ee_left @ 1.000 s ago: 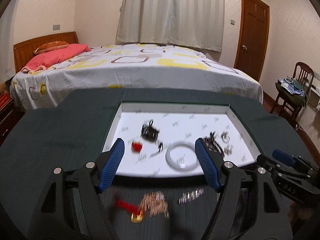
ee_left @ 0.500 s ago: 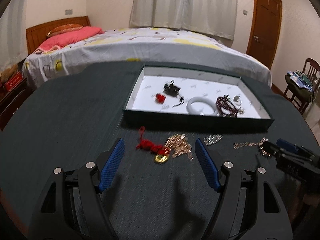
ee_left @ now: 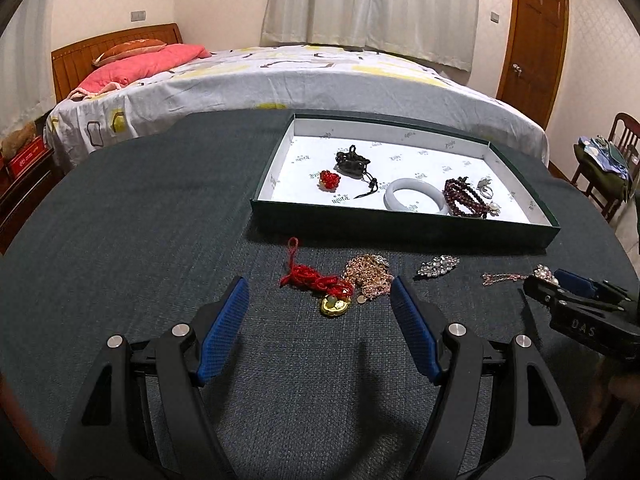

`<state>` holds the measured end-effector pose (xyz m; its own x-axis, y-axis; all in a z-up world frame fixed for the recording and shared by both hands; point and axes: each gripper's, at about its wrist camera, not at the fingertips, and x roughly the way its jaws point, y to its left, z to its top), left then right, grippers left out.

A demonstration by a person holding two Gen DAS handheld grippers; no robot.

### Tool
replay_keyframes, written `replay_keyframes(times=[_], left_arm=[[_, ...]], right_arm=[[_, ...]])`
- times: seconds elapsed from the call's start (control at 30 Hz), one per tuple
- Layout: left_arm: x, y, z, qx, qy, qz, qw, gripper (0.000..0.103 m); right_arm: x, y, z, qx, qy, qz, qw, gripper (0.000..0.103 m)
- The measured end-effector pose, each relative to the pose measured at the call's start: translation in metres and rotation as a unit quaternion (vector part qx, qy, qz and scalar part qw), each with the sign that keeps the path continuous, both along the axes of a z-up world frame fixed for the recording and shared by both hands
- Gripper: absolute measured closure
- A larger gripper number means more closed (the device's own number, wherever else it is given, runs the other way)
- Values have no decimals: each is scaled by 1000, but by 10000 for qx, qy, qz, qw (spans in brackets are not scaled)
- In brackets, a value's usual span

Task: Organize jewelry
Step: 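Lift both open tools out of the box back over the table, then grasp the red tassel charm with the left tool while the right tool grasps the pearl flower brooch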

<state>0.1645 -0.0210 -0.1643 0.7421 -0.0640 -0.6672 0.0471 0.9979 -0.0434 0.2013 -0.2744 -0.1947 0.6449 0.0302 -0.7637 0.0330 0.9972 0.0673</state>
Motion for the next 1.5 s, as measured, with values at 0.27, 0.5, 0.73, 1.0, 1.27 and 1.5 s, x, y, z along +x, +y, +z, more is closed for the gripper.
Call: replay_keyframes(times=[0.27, 0.5, 0.73, 1.0, 1.27, 1.5], left_arm=[[10, 3, -2, 15, 56, 70, 10000, 32], [26, 11, -7, -44, 161, 172, 9997, 33], [40, 9, -14, -137, 343, 80, 9993, 53], [49, 8, -21, -264, 538, -46, 9982, 91], [45, 10, -19, -341, 471, -103, 9983, 101], [40, 8, -16, -253, 364, -186, 9988, 101]], right_arm=[[-3, -5, 1, 115, -36, 49, 9999, 60], [-2, -5, 1, 153, -40, 48, 9999, 60], [-2, -5, 1, 174, -43, 52, 9998, 60], [-2, -5, 1, 187, -46, 52, 9998, 60], [-2, -6, 1, 191, -47, 53, 9998, 60], [-3, -6, 1, 265, -76, 44, 9996, 61]])
